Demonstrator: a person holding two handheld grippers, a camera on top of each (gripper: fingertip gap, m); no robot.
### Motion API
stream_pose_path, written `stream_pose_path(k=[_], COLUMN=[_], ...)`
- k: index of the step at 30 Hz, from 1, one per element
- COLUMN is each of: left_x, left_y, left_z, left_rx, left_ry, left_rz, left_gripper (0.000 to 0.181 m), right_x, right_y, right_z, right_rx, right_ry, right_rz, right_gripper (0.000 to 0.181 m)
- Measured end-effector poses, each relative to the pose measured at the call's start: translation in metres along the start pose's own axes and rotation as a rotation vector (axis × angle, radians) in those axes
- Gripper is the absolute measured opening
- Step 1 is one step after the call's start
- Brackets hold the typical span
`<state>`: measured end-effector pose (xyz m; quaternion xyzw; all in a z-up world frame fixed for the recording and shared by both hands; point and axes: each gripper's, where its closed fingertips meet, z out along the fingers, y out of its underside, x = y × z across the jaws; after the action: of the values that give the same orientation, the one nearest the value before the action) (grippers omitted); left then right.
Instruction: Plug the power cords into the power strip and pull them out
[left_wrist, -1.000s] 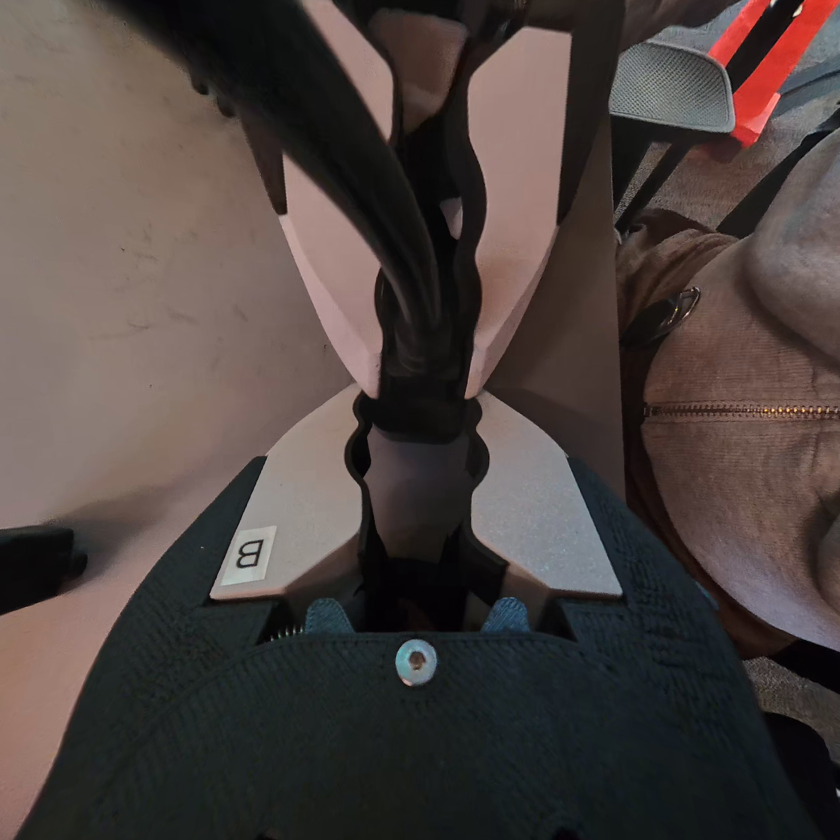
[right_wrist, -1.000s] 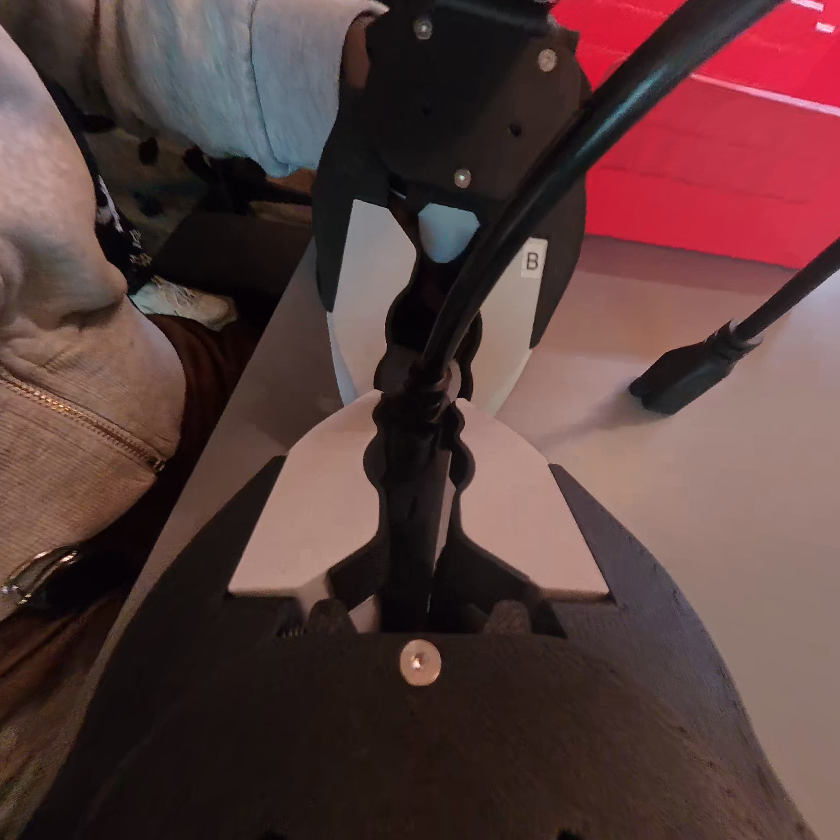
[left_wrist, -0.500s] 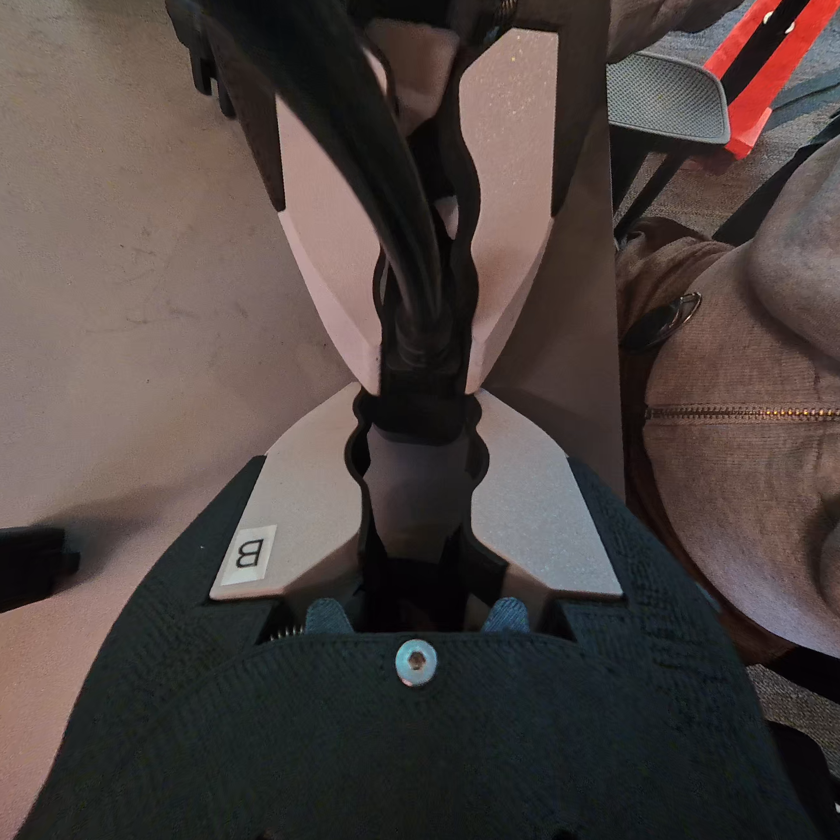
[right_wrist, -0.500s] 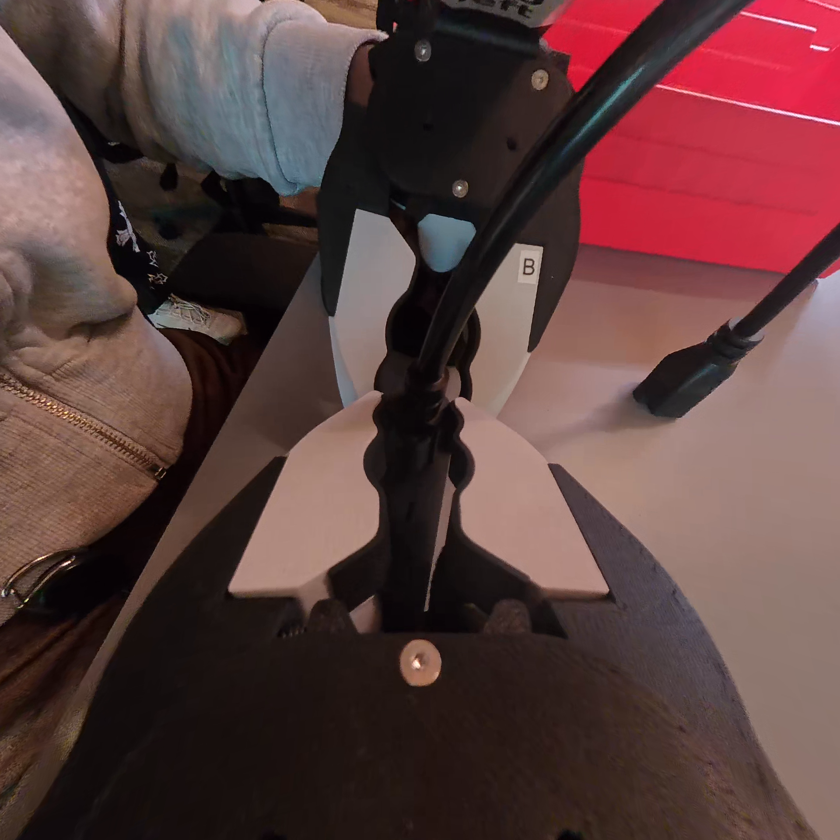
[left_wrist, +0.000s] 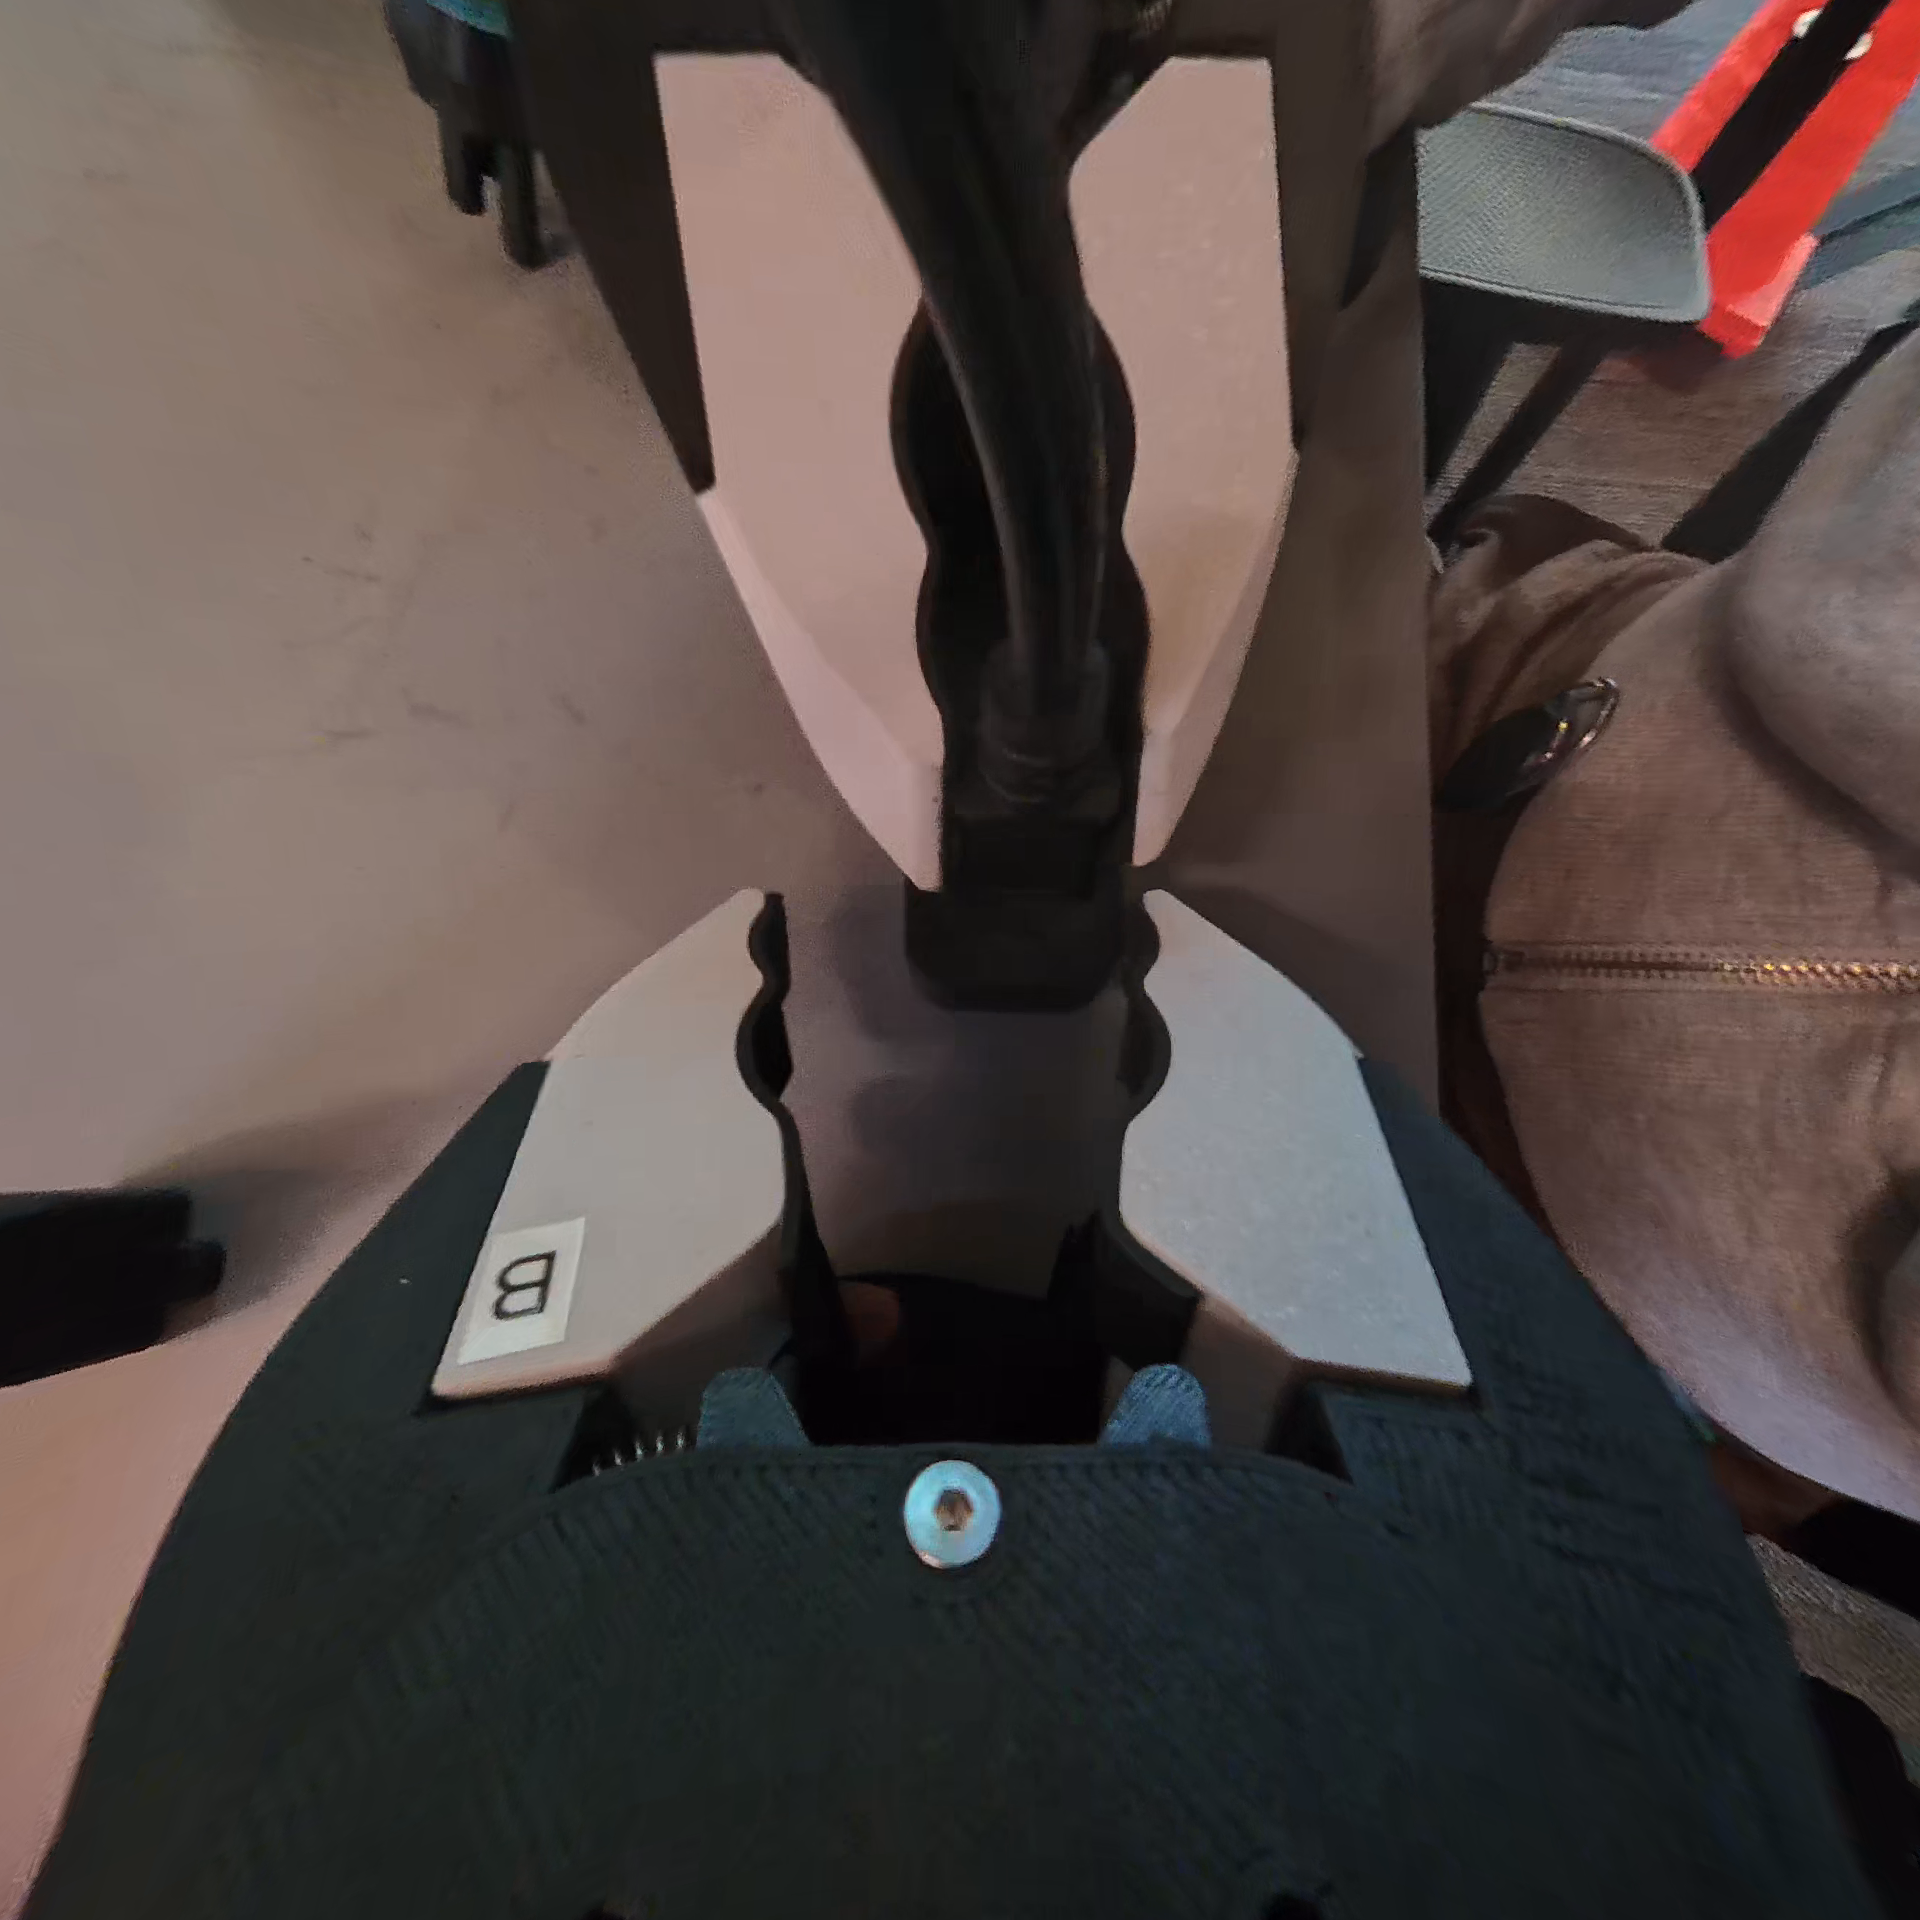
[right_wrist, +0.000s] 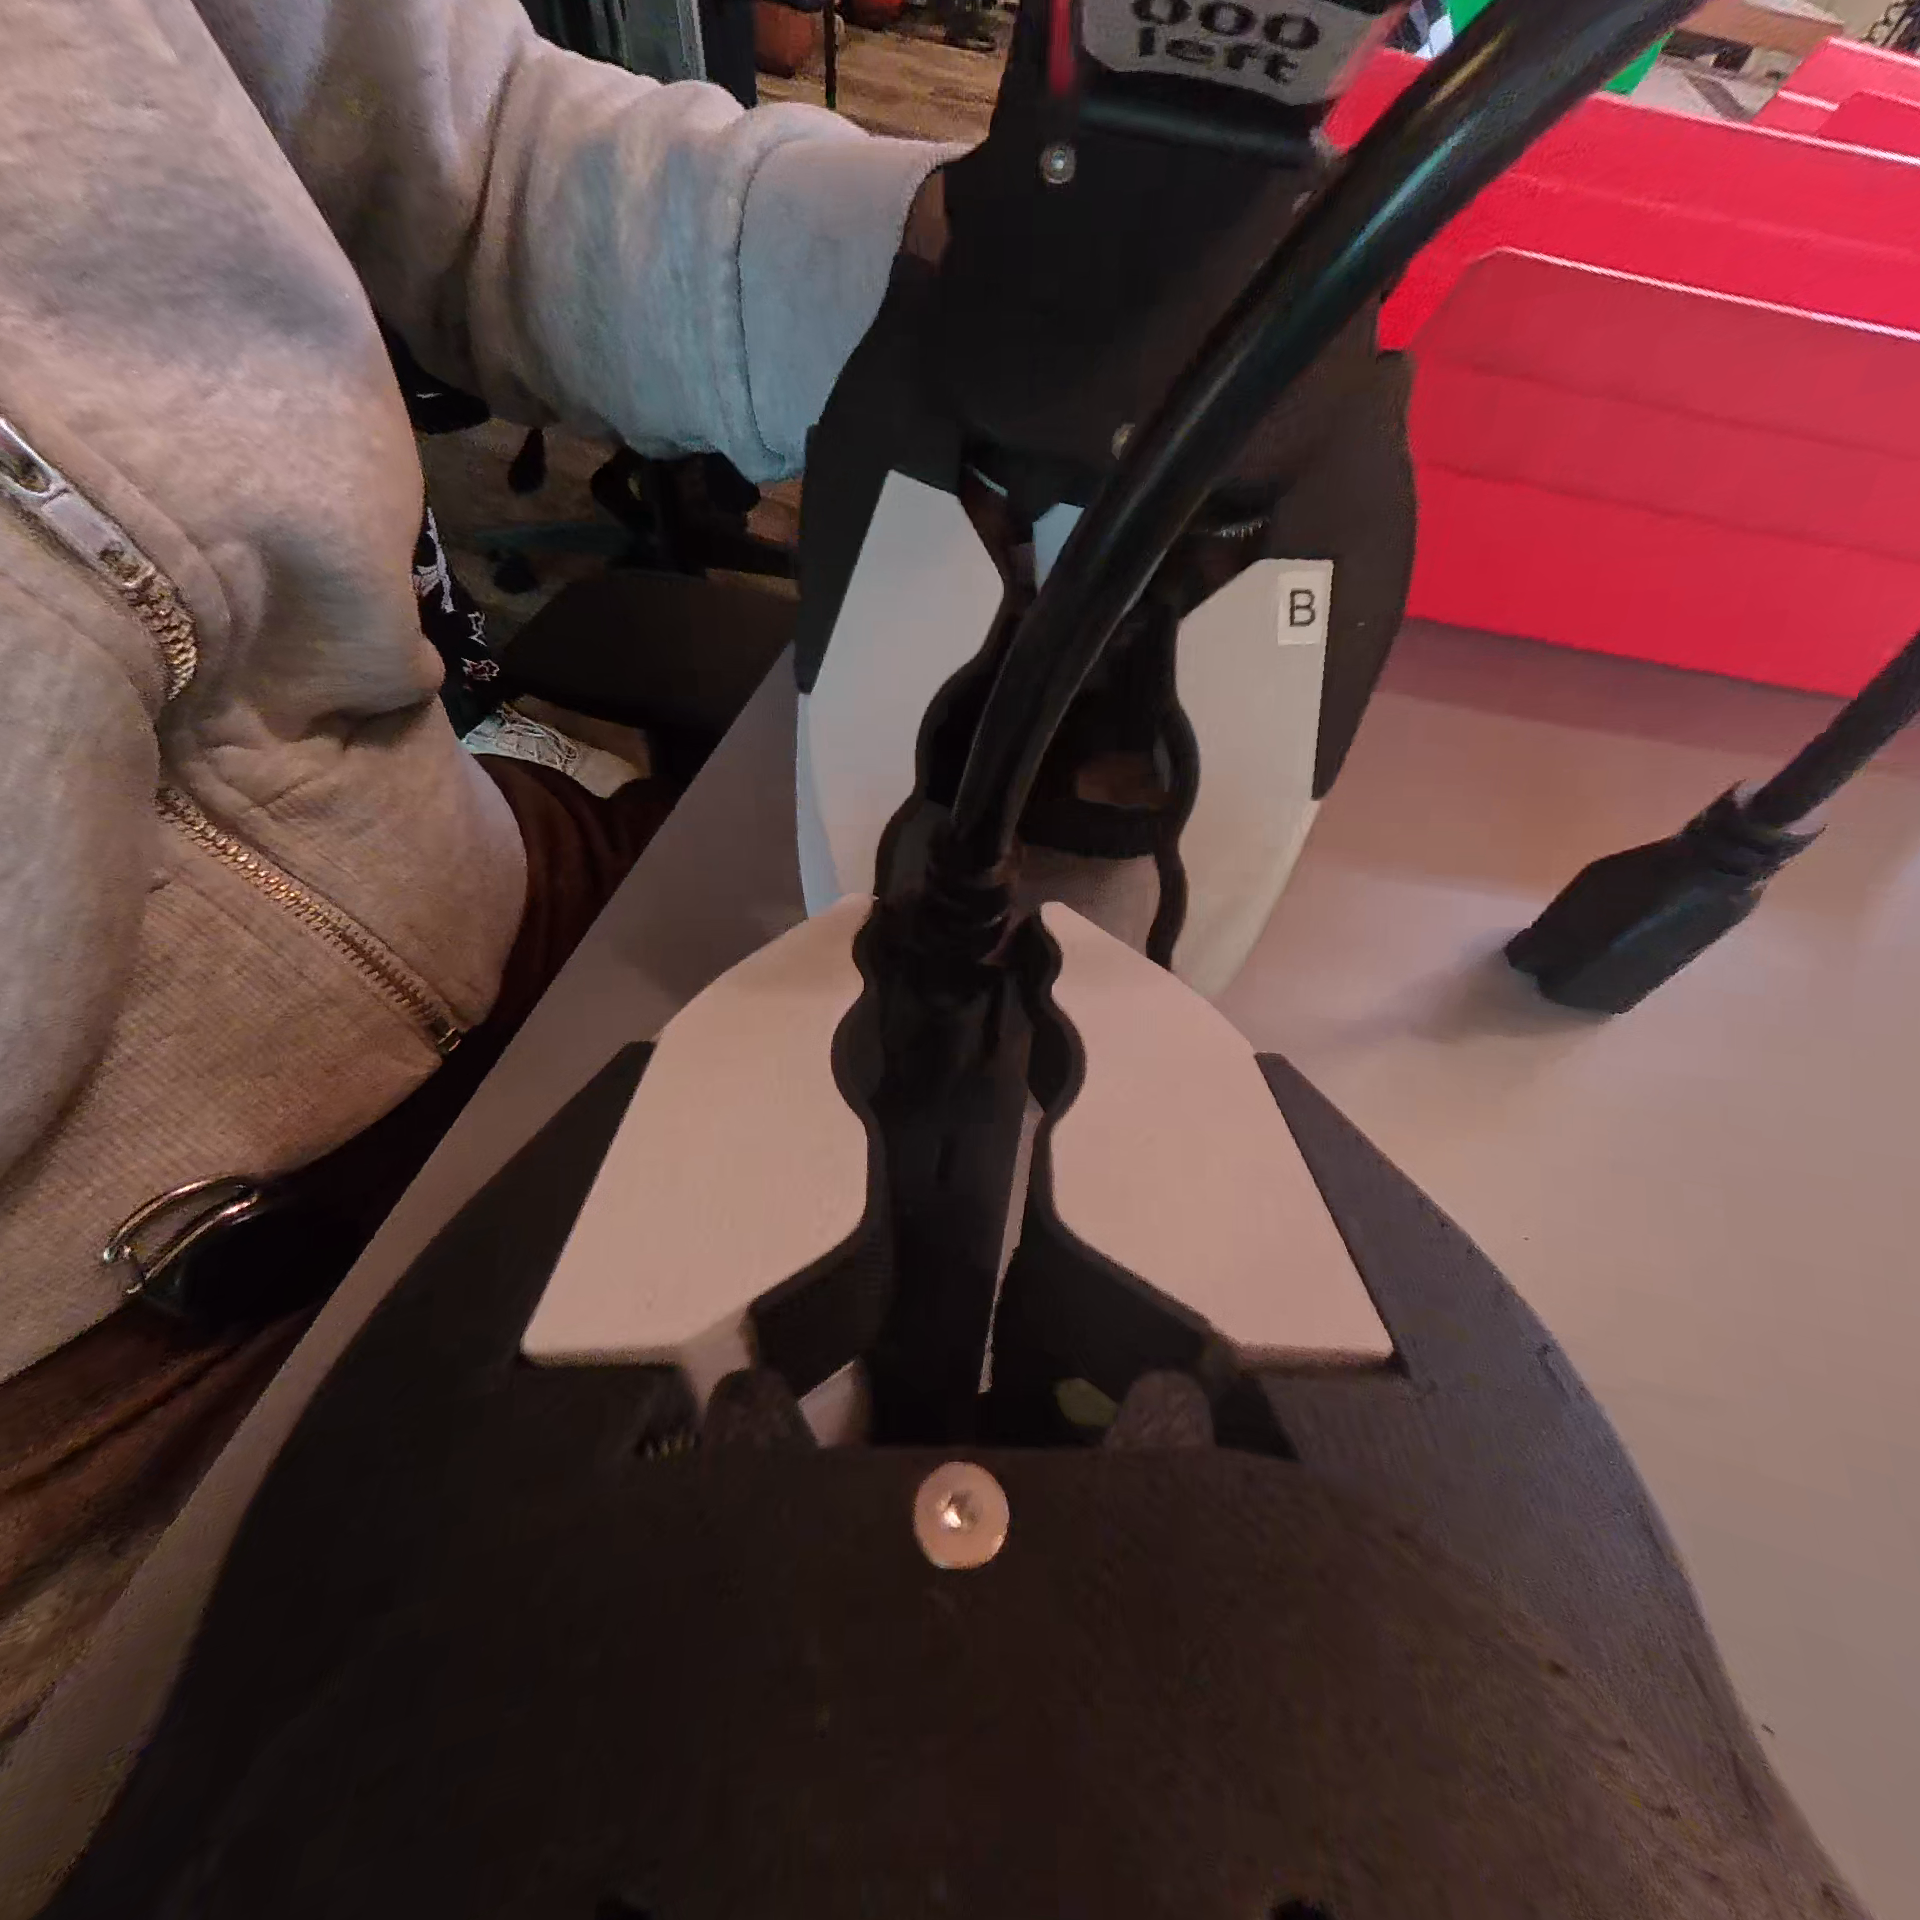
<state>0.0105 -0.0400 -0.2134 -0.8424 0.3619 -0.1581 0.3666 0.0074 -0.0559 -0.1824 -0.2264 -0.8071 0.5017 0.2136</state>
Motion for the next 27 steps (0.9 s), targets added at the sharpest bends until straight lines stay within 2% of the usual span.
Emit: stream_pose_path(k=[4, 7, 13, 18, 20, 23, 27], left_x=[0.010, 0.012, 0.011, 0.009, 0.005, 0.005, 0.006], left_y=[-0.006, -0.003, -0.004, -0.003, -0.003, -0.005, -0.010], left_z=[-0.002, 0.003, 0.008, 0.008, 0.007, 0.006, 0.006], left_rx=[0.022, -0.013, -0.037, -0.050, -0.039, -0.027, 0.008], left_ry=[0.029, 0.065, 0.011, -0.026, -0.079, -0.087, -0.046], left_rz=[0.070, 0.065, 0.055, -0.007, -0.019, -0.066, -0.115], left_gripper=[0.049, 0.041, 0.041, 0.042, 0.050, 0.074, 0.054], right_x=[0.001, -0.001, 0.001, 0.001, 0.002, 0.001, 0.002], right_y=[0.000, -0.001, 0.002, 0.004, 0.005, 0.005, 0.004], right_z=[0.000, 0.001, -0.001, -0.003, -0.004, -0.004, -0.006], right_rx=[0.006, 0.003, -0.098, -0.131, -0.127, -0.124, -0.104], right_ry=[0.000, -0.012, 0.068, 0.116, 0.120, 0.105, 0.088], right_rz=[0.004, 0.001, 0.038, 0.170, 0.191, 0.204, 0.244], right_gripper=[0.025, 0.025, 0.026, 0.025, 0.025, 0.025, 0.025])
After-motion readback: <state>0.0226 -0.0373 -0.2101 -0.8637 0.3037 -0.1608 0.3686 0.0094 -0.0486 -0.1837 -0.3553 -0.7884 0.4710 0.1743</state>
